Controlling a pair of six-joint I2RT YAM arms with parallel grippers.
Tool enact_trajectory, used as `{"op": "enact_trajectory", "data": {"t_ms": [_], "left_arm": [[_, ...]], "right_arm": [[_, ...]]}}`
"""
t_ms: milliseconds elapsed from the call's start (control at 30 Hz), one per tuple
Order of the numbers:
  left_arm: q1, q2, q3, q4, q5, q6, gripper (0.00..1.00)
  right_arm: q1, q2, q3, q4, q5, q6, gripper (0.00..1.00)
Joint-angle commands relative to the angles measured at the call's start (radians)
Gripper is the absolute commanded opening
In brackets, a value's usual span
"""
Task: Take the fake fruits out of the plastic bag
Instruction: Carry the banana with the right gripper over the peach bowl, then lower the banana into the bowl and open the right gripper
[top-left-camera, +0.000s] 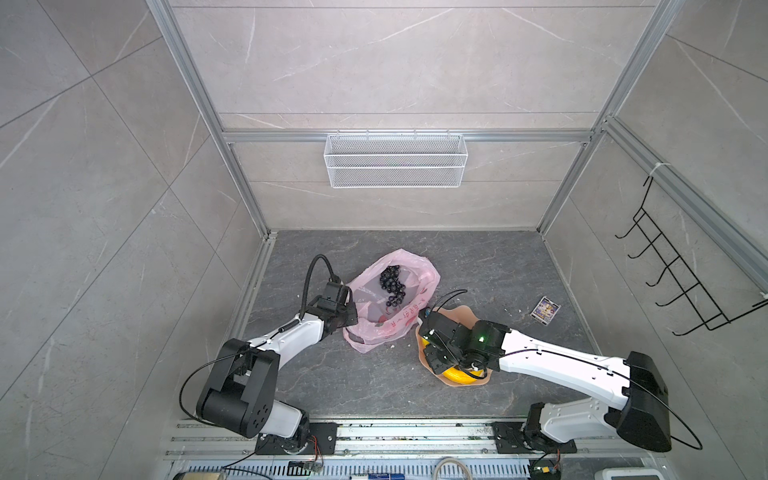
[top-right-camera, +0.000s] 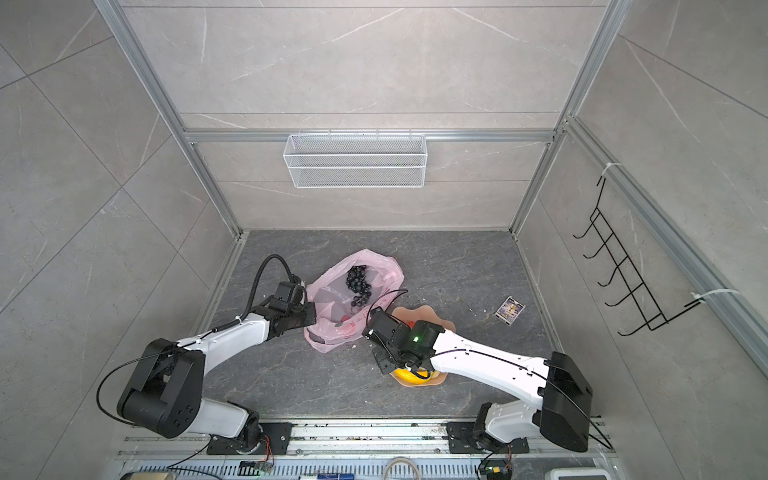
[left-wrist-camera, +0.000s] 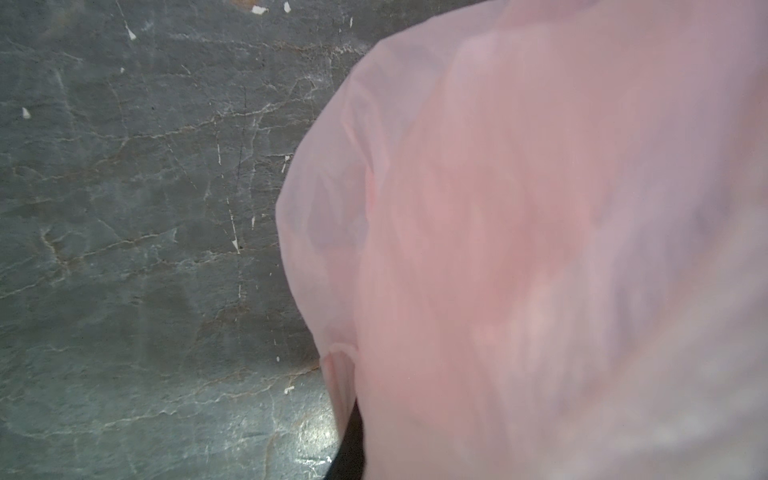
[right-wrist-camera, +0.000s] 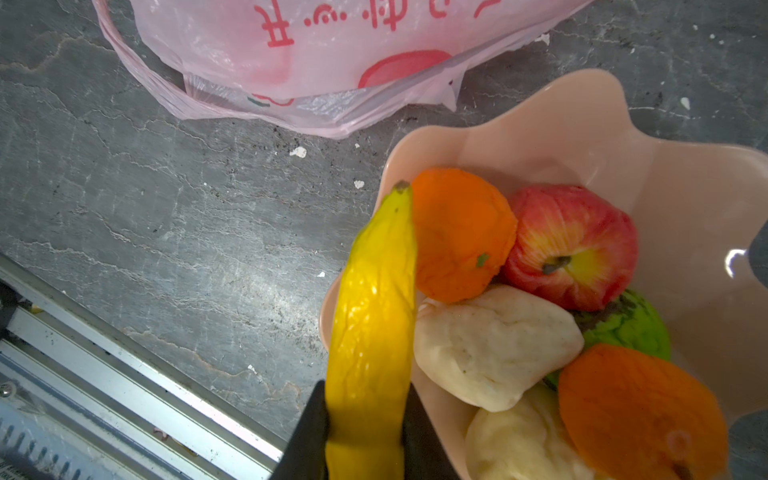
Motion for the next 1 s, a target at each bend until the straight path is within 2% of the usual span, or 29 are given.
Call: {"op": "enact_trajectory", "data": {"t_ms": [0, 133, 367, 967], "left_arm": [[0.002, -0.007, 0.007, 0.021, 0.016, 0.021, 0.02], [0.002, -0.005, 0.006, 0.02, 0.016, 0.022, 0.02], [0.002, -0.004, 0.006, 0.02, 0.018, 0.02, 0.02], [0.001, 0.003, 0.009, 0.022, 0.024, 0.022, 0.02]], "right_arm": [[0.008, 0.01, -0.017, 0.022, -0.002, 0.017, 0.21], [0.012, 0.023, -0.018, 0.021, 0.006, 0.034, 0.22], [0.024, 0.035, -0.027, -0.011, 0.088, 0.077, 0.23], [0.084, 0.122, -0.032, 0.009, 0.225, 0.077, 0.26]]}}
